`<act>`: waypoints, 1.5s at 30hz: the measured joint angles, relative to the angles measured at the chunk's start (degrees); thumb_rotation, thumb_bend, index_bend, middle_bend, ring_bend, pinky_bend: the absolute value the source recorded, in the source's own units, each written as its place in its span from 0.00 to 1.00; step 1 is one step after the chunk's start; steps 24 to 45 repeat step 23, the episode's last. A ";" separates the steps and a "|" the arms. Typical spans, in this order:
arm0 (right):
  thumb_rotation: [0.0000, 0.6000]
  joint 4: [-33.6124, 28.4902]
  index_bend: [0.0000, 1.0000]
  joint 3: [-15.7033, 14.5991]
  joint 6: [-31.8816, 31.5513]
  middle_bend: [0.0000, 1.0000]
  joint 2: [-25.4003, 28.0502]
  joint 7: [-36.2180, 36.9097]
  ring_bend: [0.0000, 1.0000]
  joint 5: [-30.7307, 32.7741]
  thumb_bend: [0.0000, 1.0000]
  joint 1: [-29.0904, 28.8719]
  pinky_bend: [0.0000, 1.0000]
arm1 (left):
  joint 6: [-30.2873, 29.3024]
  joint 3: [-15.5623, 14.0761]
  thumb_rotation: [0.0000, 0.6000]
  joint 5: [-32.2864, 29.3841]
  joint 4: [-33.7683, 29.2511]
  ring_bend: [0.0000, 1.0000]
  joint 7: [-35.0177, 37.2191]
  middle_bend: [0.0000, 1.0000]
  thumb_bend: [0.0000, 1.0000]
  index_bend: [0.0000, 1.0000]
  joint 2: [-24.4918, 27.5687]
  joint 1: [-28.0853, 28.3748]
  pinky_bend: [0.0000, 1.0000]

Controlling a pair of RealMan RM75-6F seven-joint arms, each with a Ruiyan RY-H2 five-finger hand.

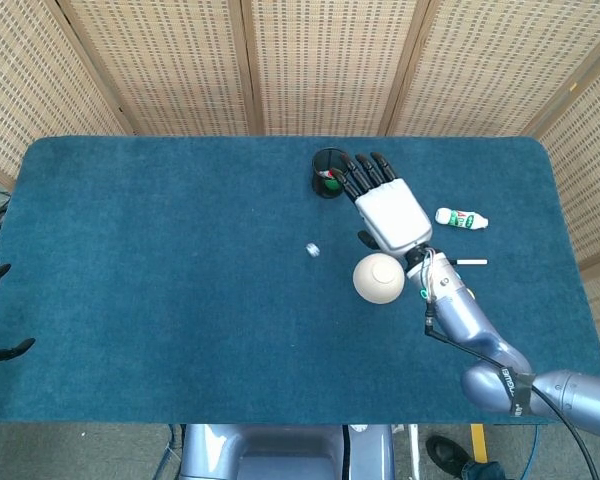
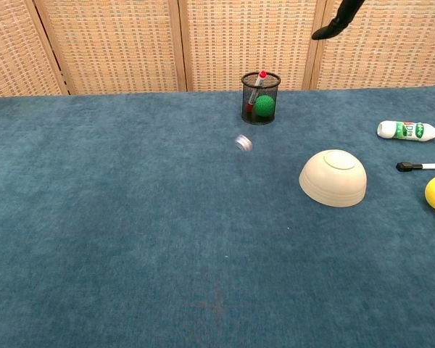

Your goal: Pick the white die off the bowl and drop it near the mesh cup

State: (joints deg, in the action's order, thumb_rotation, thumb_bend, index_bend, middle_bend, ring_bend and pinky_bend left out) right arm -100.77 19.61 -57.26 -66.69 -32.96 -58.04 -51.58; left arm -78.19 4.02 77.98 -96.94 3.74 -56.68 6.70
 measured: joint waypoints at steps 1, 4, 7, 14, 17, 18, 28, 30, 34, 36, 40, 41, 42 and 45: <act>1.00 -0.41 0.01 -0.20 -0.61 0.00 0.46 0.30 0.00 -0.01 0.26 0.50 0.06 | 0.01 0.00 1.00 -0.01 0.01 0.00 0.09 0.00 0.00 0.00 0.02 0.00 0.00; 1.00 -1.49 0.01 -0.78 -2.22 0.00 1.91 2.13 0.00 -0.77 0.26 2.43 0.06 | 0.08 -0.02 1.00 0.04 0.05 0.00 0.30 0.00 0.00 0.00 0.09 0.02 0.00; 1.00 -2.60 0.04 -1.93 -4.50 0.00 3.59 5.28 0.00 -3.00 0.23 5.55 0.06 | -0.04 -0.09 1.00 0.34 0.00 0.00 0.77 0.00 0.00 0.00 0.27 -0.05 0.00; 1.00 -1.76 0.04 -7.92 -13.62 0.00 5.32 16.28 0.00 -13.25 0.00 16.37 0.06 | -0.75 -0.38 1.00 1.24 -0.20 0.00 0.97 0.00 0.00 0.00 0.40 -0.37 0.00; 1.00 1.00 0.01 -12.10 -18.54 0.00 4.61 21.02 0.00 -16.78 0.00 22.36 0.04 | -1.41 -0.57 1.00 1.70 -0.32 0.00 0.29 0.00 0.00 0.00 0.17 -0.59 0.00; 1.00 2.29 0.00 -13.21 -19.99 0.00 4.14 22.32 0.00 -17.59 0.00 24.01 0.03 | -1.72 -0.60 1.00 1.85 -0.33 0.00 -0.01 0.00 0.00 0.00 0.04 -0.67 0.00; 1.00 10.62 0.00 -16.75 -25.90 0.00 0.09 27.69 0.00 -19.91 0.00 30.89 0.02 | -3.62 -0.62 1.00 2.70 -0.09 0.00 -1.72 0.00 0.00 0.00 -1.10 -1.16 0.00; 1.00 10.62 0.00 -16.75 -25.90 0.00 0.09 27.69 0.00 -19.91 0.00 30.89 0.02 | -3.62 -0.62 1.00 2.70 -0.09 0.00 -1.72 0.00 0.00 0.00 -1.10 -1.16 0.00; 1.00 10.62 0.00 -16.75 -25.90 0.00 0.09 27.69 0.00 -19.91 0.00 30.89 0.02 | -3.62 -0.62 1.00 2.70 -0.09 0.00 -1.72 0.00 0.00 0.00 -1.10 -1.16 0.00; 1.00 10.62 0.00 -16.75 -25.90 0.00 0.09 27.69 0.00 -19.91 0.00 30.89 0.02 | -3.62 -0.62 1.00 2.70 -0.09 0.00 -1.72 0.00 0.00 0.00 -1.10 -1.16 0.00; 1.00 10.62 0.00 -16.75 -25.90 0.00 0.09 27.69 0.00 -19.91 0.00 30.89 0.02 | -3.62 -0.62 1.00 2.70 -0.09 0.00 -1.72 0.00 0.00 0.00 -1.10 -1.16 0.00; 1.00 10.62 0.00 -16.75 -25.90 0.00 0.09 27.69 0.00 -19.91 0.00 30.89 0.02 | -3.62 -0.62 1.00 2.70 -0.09 0.00 -1.72 0.00 0.00 0.00 -1.10 -1.16 0.00; 1.00 10.62 0.00 -16.75 -25.90 0.00 0.09 27.69 0.00 -19.91 0.00 30.89 0.02 | -3.62 -0.62 1.00 2.70 -0.09 0.00 -1.72 0.00 0.00 0.00 -1.10 -1.16 0.00; 1.00 10.62 0.00 -16.75 -25.90 0.00 0.09 27.69 0.00 -19.91 0.00 30.89 0.02 | -3.62 -0.62 1.00 2.70 -0.09 0.00 -1.72 0.00 0.00 0.00 -1.10 -1.16 0.00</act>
